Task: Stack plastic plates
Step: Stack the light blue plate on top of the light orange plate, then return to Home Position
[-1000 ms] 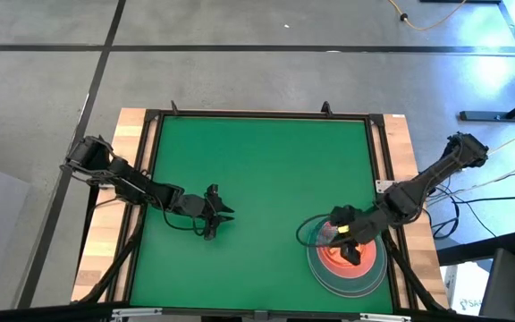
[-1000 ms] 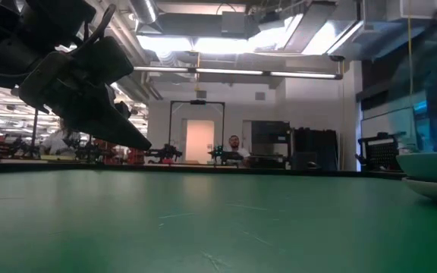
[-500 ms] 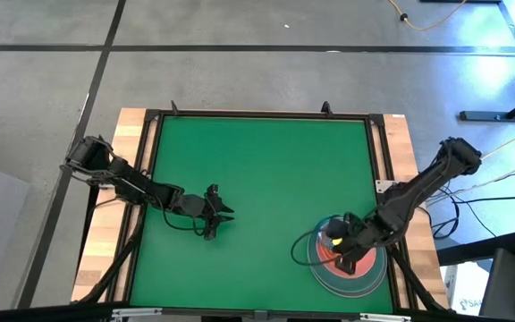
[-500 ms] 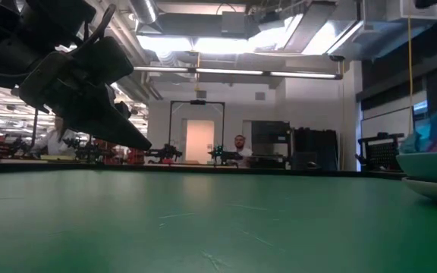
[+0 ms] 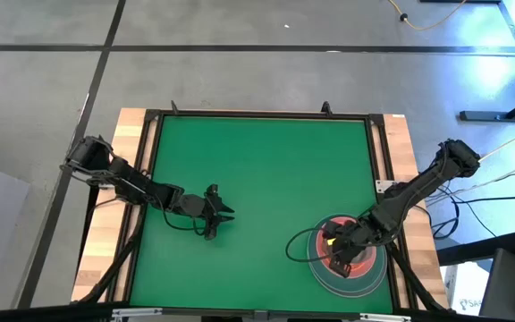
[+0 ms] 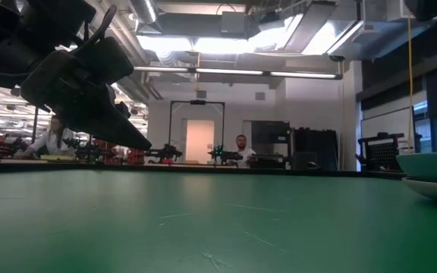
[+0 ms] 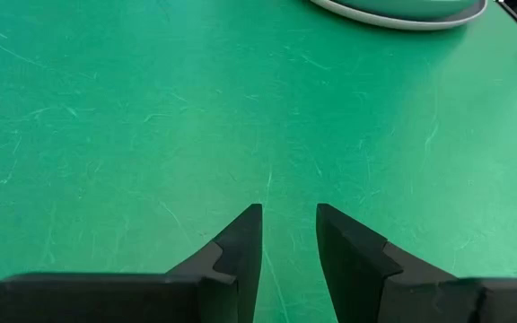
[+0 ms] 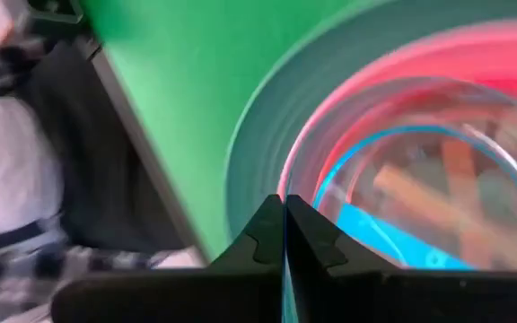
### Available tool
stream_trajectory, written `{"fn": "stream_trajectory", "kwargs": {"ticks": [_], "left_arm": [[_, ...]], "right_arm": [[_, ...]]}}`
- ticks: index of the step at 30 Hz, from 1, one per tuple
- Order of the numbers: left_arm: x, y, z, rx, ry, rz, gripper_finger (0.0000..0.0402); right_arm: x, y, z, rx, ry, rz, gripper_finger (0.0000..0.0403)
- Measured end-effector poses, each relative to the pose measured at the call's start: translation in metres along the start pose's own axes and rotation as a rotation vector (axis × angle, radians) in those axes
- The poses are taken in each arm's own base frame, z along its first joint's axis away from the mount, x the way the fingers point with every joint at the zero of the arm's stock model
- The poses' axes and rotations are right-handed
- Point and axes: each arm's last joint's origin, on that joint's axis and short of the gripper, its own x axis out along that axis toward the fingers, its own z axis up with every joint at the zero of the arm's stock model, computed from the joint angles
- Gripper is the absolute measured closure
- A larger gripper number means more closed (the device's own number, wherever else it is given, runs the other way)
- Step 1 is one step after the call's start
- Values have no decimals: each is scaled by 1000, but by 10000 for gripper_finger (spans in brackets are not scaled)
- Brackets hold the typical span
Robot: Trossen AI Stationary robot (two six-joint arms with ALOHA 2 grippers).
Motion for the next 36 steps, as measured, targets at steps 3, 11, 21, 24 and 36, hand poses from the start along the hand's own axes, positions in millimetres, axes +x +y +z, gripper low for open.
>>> {"fn": "stream_trajectory", "kwargs": {"ticks": [3, 11, 21, 24, 36], "left_arm": [[0, 0, 0, 0, 0, 0, 301], [0, 0, 0, 1, 1, 0, 301], [0, 0, 0, 1, 0, 0, 301], [0, 0, 0, 1, 0, 0, 301], [-1, 3, 14, 95, -110, -23, 301]], "right_arm": [[7, -1, 2, -26, -25, -36, 402], [20, -3, 3, -26, 14, -91, 330], [17, -6, 11, -21, 135, -26, 219], [15, -11, 25, -16, 146, 2, 215], [5, -26, 70, -605, -333, -316, 236]]}}
